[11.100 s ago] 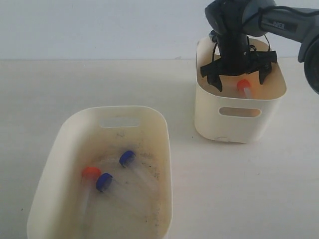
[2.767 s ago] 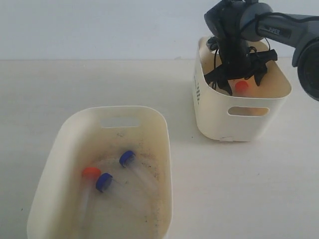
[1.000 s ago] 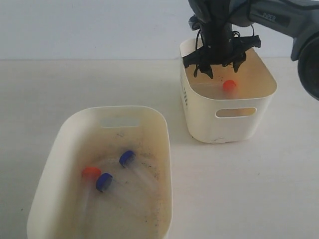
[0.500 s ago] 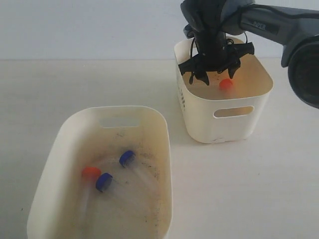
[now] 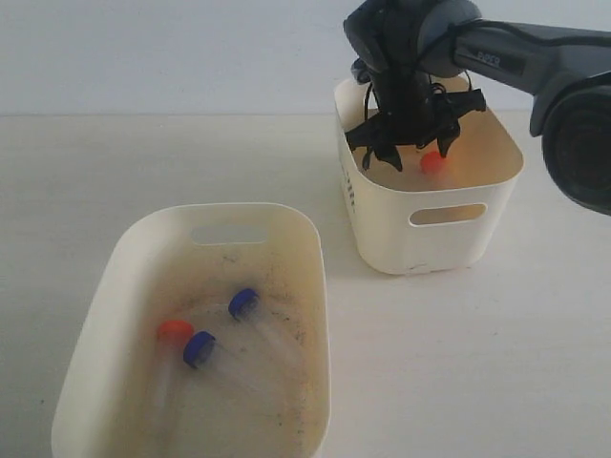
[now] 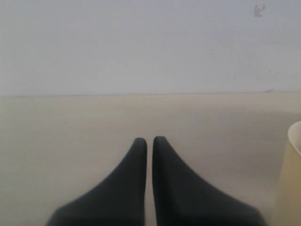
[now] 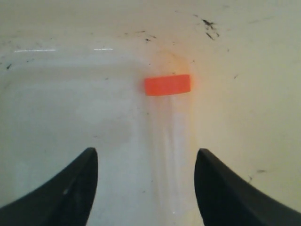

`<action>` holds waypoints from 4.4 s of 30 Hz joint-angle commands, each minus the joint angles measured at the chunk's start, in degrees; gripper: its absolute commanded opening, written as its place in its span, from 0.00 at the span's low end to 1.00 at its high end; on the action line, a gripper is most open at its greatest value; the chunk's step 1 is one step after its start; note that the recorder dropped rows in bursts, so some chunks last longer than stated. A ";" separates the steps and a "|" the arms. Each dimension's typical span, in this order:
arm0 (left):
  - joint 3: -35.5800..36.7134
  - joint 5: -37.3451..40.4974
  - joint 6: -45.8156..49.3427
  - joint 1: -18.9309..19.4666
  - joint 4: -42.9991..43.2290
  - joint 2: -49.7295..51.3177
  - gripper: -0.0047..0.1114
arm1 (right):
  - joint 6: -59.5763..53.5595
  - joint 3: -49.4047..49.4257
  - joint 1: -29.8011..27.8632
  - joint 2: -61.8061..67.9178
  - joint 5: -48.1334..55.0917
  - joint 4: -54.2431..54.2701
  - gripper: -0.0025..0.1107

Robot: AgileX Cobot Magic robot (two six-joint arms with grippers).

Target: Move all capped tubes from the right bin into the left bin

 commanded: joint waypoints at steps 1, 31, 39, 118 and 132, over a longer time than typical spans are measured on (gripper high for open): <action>-0.22 -0.54 -0.24 -0.41 -0.19 0.20 0.08 | -0.87 -0.27 -0.02 1.16 0.06 -1.37 0.53; -0.22 -0.54 -0.24 -0.41 -0.19 0.20 0.08 | -0.87 -0.27 -0.12 3.34 0.06 -8.16 0.54; -0.22 -0.54 -0.24 -0.41 -0.19 0.20 0.08 | -0.87 -0.27 -0.53 5.29 0.06 -7.59 0.54; -0.22 -0.54 -0.24 -0.41 -0.19 0.20 0.08 | -3.30 -0.27 -2.80 1.93 0.06 1.77 0.02; -0.22 -0.54 -0.24 -0.41 -0.19 0.20 0.08 | -2.58 -0.27 -2.80 -6.63 0.06 2.52 0.02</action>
